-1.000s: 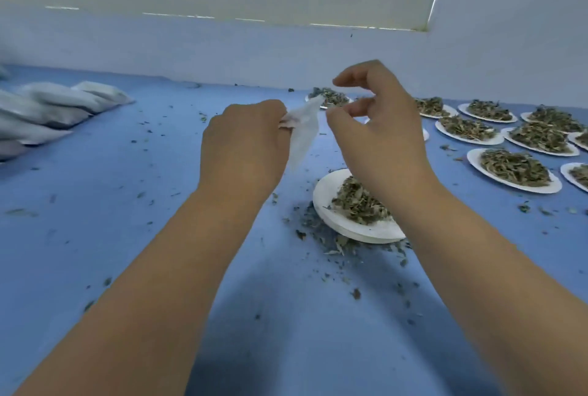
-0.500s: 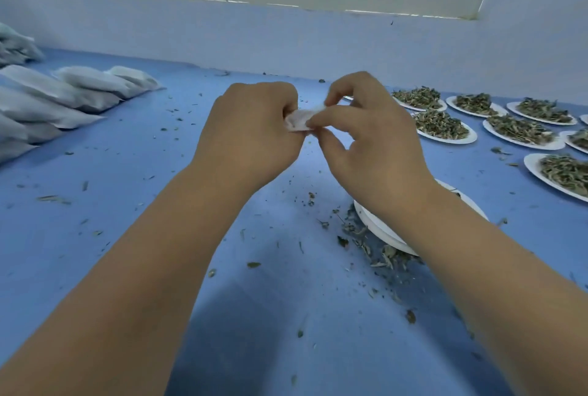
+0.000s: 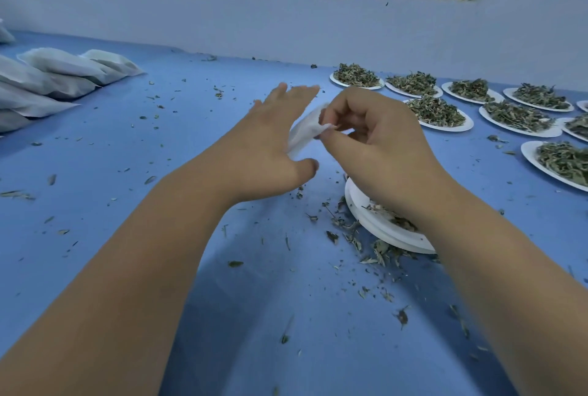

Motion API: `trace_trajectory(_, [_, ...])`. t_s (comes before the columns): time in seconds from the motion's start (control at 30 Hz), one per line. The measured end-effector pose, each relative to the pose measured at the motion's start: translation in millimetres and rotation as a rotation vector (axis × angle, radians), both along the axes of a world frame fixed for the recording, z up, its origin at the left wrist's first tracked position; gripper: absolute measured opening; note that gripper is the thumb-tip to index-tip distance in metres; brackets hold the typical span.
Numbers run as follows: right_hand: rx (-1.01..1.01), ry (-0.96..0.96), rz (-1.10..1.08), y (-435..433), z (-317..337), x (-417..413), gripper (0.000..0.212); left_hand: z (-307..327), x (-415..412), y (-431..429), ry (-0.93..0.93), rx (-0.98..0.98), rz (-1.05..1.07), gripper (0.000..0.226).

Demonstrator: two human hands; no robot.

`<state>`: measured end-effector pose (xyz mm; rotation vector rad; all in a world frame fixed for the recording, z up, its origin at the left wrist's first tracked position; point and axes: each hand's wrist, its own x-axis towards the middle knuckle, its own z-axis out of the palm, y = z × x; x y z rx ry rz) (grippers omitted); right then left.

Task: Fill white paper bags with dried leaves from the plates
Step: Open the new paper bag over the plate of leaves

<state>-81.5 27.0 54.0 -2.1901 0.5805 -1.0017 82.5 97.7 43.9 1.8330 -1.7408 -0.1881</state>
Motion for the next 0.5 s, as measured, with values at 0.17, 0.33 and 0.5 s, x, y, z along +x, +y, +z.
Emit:
trace_trajectory(0.17, [-0.031,0.045,0.028,5.5,3.5,-1.6,0.012,-2.0,-5.5,-6.7,0.239,-0.105,-0.104,0.088])
trace_trajectory(0.33, [-0.067,0.142,0.032,6.9,3.3,-7.0,0.012,-13.7,-7.8,-9.6,0.277,-0.172,-0.068,0.034])
trace_trajectory(0.5, [-0.179,0.401,0.064,9.6,12.2,-13.9,0.021,-15.8,-11.3,-7.2,0.158,-0.182,0.029,0.011])
